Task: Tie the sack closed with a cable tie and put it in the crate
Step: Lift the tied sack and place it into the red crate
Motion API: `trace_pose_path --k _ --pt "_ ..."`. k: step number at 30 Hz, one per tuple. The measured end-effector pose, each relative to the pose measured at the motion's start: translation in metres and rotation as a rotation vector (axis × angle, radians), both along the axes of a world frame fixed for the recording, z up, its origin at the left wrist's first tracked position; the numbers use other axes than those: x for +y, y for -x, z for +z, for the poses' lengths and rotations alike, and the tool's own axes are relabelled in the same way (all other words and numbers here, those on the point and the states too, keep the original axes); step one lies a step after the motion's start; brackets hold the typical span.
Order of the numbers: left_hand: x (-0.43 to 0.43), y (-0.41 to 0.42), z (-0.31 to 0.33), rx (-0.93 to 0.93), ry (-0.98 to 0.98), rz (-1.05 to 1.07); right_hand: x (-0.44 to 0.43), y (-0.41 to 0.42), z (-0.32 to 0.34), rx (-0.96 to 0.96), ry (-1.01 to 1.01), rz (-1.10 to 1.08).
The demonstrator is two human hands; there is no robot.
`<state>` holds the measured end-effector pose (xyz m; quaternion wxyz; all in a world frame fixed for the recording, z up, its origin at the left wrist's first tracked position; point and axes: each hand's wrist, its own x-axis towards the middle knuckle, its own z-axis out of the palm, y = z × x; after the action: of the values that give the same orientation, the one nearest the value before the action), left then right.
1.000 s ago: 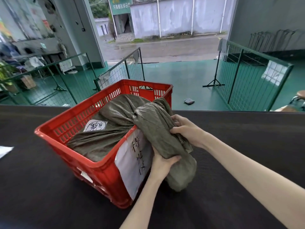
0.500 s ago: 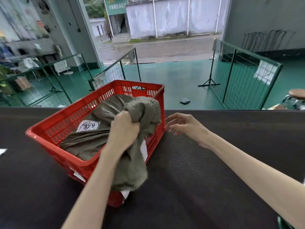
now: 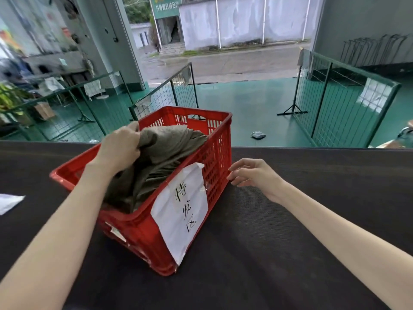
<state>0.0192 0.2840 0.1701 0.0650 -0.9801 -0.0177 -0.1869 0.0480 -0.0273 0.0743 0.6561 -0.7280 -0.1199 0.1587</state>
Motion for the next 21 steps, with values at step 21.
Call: trace_pose_path --k 21 --pt "0.008 0.006 -0.056 1.179 0.845 0.253 0.001 0.003 -0.027 0.071 0.011 -0.047"
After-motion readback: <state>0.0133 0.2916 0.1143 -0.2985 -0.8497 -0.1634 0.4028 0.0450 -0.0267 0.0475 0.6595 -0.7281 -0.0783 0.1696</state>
